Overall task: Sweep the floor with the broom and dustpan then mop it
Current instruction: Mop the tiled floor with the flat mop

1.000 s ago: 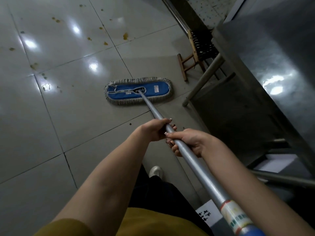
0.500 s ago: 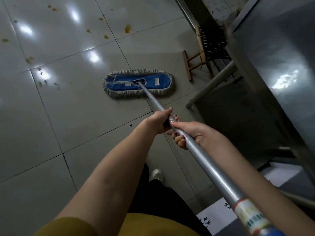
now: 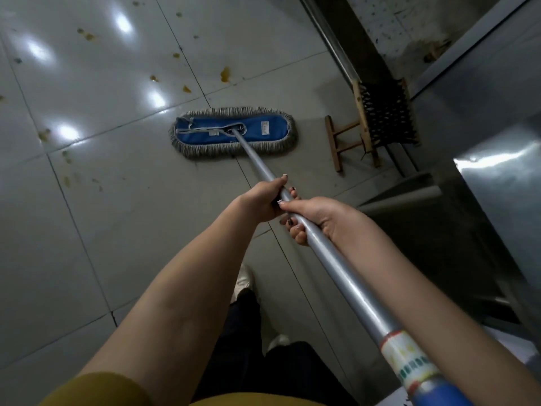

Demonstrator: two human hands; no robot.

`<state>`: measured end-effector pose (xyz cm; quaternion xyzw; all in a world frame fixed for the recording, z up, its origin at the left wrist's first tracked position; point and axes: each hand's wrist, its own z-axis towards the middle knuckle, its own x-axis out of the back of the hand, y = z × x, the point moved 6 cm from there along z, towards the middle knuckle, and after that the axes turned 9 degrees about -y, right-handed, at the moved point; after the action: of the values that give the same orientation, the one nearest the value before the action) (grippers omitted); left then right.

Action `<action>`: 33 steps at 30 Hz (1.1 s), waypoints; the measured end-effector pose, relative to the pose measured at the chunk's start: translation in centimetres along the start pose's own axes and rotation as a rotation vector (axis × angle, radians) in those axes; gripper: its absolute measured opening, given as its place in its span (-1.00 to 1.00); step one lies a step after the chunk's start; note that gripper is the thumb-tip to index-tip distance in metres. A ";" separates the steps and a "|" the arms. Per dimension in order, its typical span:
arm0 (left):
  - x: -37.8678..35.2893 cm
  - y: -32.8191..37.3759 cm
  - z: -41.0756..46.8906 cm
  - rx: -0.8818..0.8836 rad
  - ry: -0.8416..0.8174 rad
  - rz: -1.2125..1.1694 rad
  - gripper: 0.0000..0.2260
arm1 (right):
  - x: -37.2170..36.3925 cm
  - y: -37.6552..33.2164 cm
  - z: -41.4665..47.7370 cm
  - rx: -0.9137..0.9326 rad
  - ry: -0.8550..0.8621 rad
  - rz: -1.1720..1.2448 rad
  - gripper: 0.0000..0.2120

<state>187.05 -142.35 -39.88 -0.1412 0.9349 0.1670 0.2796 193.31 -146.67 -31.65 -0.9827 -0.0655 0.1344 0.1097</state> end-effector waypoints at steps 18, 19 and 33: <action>-1.2 24.1 7.5 -0.012 0.025 -0.136 -0.70 | 0.8 -25.1 6.9 -0.072 -0.014 -0.147 -0.68; -1.3 25.5 7.9 -0.001 0.038 -0.144 -0.70 | 0.9 -26.5 7.3 -0.070 -0.020 -0.155 -0.68; -1.0 46.2 13.4 -0.072 0.127 -0.253 -0.76 | 0.4 -48.0 13.8 -0.072 -0.057 -0.283 -0.70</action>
<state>177.67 -95.16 -39.10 -0.2781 0.9189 0.1543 0.2336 185.06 -97.39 -33.55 -0.9627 -0.2114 0.1429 0.0903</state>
